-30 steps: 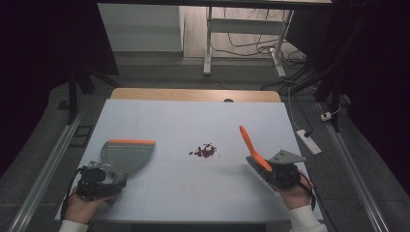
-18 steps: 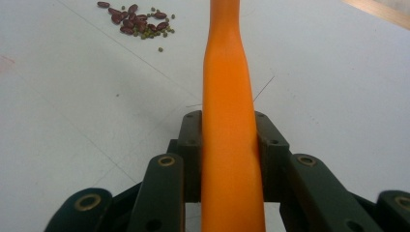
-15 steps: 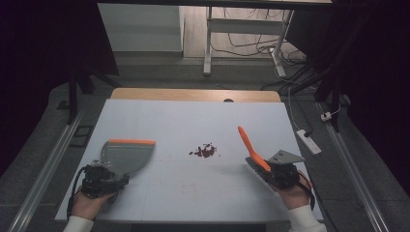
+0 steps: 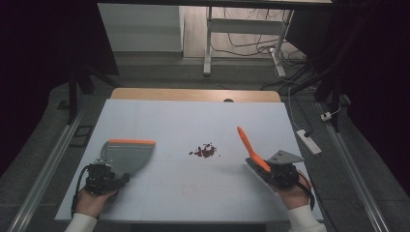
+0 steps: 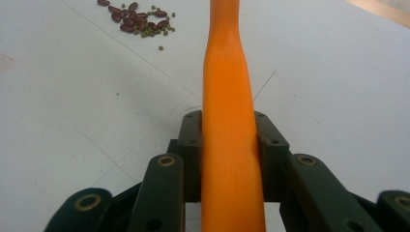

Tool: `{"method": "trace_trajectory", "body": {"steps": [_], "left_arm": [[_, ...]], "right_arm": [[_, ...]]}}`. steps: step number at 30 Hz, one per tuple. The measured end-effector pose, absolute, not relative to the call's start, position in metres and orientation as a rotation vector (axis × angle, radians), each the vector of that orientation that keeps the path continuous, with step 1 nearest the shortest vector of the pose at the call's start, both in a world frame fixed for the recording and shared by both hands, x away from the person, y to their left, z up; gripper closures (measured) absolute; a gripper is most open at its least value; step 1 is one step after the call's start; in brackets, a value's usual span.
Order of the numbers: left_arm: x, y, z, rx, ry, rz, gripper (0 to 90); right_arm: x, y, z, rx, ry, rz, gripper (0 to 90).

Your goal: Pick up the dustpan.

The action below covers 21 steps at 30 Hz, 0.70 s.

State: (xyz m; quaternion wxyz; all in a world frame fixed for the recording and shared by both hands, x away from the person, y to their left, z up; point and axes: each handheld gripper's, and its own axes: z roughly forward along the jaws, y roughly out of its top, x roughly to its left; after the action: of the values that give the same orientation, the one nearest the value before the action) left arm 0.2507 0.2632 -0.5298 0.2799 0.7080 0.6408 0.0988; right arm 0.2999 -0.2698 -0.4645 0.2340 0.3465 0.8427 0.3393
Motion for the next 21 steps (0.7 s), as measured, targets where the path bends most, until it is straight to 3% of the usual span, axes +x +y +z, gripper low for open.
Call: {"method": "trace_trajectory", "body": {"steps": [13,21], "left_arm": [[0.2499,0.2679,-0.5316,1.844,1.716,0.251,59.6],[0.2500,0.2694,-0.5316,1.840,1.714,0.257,61.4]], "right_arm": [[0.2996,-0.2688,-0.4650,0.945,2.315,0.922,69.9],[0.2994,-0.2685,-0.4660,0.945,2.320,0.916,69.9]]}}
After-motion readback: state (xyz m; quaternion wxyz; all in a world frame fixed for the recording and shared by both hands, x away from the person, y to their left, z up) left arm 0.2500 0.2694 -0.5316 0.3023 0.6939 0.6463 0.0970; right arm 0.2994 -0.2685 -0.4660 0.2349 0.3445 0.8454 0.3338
